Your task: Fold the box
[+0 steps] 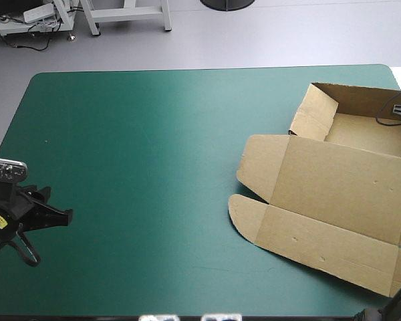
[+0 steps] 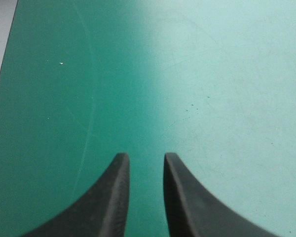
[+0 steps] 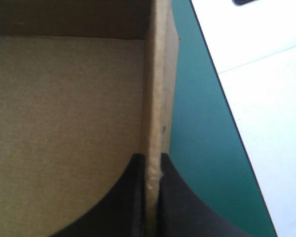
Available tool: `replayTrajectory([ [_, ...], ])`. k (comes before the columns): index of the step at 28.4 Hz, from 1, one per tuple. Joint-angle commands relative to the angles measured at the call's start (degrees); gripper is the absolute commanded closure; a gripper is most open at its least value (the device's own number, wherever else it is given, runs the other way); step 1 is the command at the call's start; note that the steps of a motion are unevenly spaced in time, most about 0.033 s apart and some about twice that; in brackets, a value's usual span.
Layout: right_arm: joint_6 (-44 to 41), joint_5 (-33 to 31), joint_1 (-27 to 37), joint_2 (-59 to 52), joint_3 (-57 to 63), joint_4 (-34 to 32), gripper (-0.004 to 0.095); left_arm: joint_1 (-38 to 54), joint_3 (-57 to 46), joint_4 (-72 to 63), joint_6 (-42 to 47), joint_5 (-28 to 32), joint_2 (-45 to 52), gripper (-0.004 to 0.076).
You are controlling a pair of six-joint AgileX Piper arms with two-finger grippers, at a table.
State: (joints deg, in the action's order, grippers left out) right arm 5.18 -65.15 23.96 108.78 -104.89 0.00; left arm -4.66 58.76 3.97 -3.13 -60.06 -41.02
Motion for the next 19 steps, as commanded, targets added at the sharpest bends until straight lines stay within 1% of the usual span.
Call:
replayTrajectory([
  [1, 1.7, 6.2, 0.3, -3.2, 4.2, 3.6, 0.0927, -0.1, 1.4, -1.4, 0.5, 3.9, -0.7, 0.0552],
  [4, 3.1, 11.4, 0.3, -3.2, 9.9, 5.7, 0.0927, -0.1, 1.4, -1.7, 0.5, 3.7, -0.9, 0.0552],
  [7, 4.4, 15.4, 0.3, -3.2, 14.7, 5.8, 0.0927, -0.1, 1.4, -1.8, 0.5, 3.6, -1.2, 0.0552],
  [10, 9.7, 16.1, 0.3, -3.1, 16.6, 5.6, 0.0923, -0.1, 1.4, -2.0, 0.5, 3.7, -1.3, 0.0552],
  [12, 11.1, 16.1, 0.3, -3.1, 16.6, 4.0, 0.0898, -0.1, 1.4, -2.1, 0.5, 3.7, -1.3, 0.0552],
  [14, 11.1, 15.6, 0.2, -3.2, 16.0, 1.5, 0.0831, -0.1, 1.4, -2.1, 0.5, 3.6, -1.3, 0.0552],
  [18, 11.3, 15.0, 0.2, -3.2, 15.0, -1.6, 0.0647, -0.1, 1.4, -2.1, 0.5, 3.4, -1.3, 0.0552],
  [19, 11.6, 15.6, 0.2, -3.2, 15.0, -1.8, 0.0565, -0.1, 1.4, -2.1, 0.5, 3.3, -1.3, 0.0552],
])
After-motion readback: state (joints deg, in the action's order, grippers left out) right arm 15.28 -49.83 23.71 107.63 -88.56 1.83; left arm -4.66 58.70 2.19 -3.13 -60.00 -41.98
